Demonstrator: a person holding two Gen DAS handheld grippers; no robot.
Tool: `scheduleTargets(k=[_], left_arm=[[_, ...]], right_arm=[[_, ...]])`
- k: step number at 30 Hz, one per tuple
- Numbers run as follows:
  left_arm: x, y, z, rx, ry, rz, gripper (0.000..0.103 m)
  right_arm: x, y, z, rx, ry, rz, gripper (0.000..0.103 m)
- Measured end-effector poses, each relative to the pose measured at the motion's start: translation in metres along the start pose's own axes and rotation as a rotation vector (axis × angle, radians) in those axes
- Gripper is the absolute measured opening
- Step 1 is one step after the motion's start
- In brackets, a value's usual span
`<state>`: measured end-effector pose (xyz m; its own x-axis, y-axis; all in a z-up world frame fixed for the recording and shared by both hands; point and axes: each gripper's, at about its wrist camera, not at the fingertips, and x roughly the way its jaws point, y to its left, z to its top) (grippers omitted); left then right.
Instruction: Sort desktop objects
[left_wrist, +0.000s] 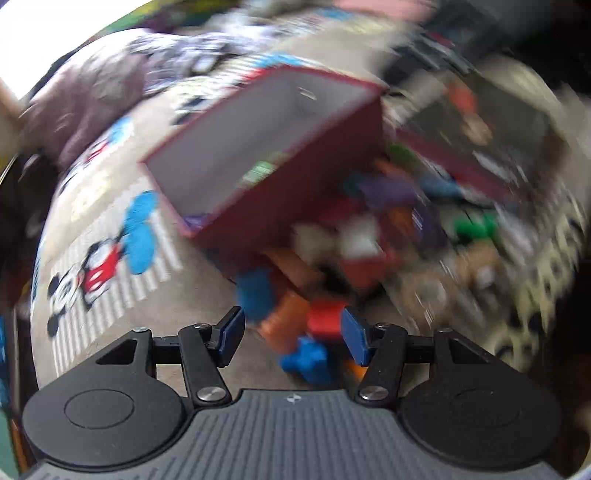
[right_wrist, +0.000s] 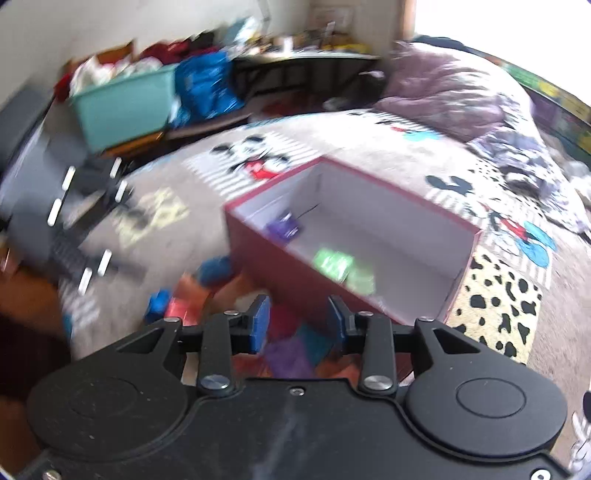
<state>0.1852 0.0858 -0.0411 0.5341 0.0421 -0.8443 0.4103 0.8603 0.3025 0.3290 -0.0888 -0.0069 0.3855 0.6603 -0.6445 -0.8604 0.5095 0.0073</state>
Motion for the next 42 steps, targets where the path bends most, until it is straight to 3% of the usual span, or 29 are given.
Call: scheduleTargets(k=[4, 8, 12, 20, 26, 32, 37, 40, 42], left_arm=[[0.003, -0.029, -0.008, 0.163, 0.017, -0.027, 0.056], [0.001, -0.036, -0.012, 0.206, 0.019, -0.049, 0.056], [0.002, -0.032, -0.016, 0.195, 0.011, -0.061, 0.056], [0.007, -0.028, -0.021, 0.179, 0.013, -0.085, 0.056], [0.008, -0.028, -0.020, 0.177, -0.003, -0.109, 0.056], [0.009, -0.026, -0.019, 0.165, -0.003, -0.098, 0.056], [0.008, -0.030, -0.021, 0.184, -0.004, -0.100, 0.056], [0.010, -0.029, -0.023, 0.186, 0.006, -0.092, 0.056], [0.009, -0.024, -0.024, 0.165, 0.005, -0.089, 0.056]], right_arm=[[0.011, -0.009, 0.013, 0.116, -0.063, -0.038, 0.034], [0.029, -0.020, 0.021, 0.229, -0.089, -0.054, 0.034], [0.057, -0.023, 0.026, 0.284, -0.067, -0.069, 0.034], [0.101, -0.021, 0.027, 0.265, -0.005, -0.119, 0.034], [0.122, -0.045, 0.021, 0.502, 0.034, -0.018, 0.034], [0.120, -0.049, 0.014, 0.572, 0.039, 0.009, 0.034], [0.104, -0.040, 0.019, 0.503, -0.006, 0.023, 0.034], [0.082, -0.024, 0.027, 0.356, -0.073, 0.120, 0.034], [0.065, -0.002, 0.025, 0.188, -0.059, 0.192, 0.035]])
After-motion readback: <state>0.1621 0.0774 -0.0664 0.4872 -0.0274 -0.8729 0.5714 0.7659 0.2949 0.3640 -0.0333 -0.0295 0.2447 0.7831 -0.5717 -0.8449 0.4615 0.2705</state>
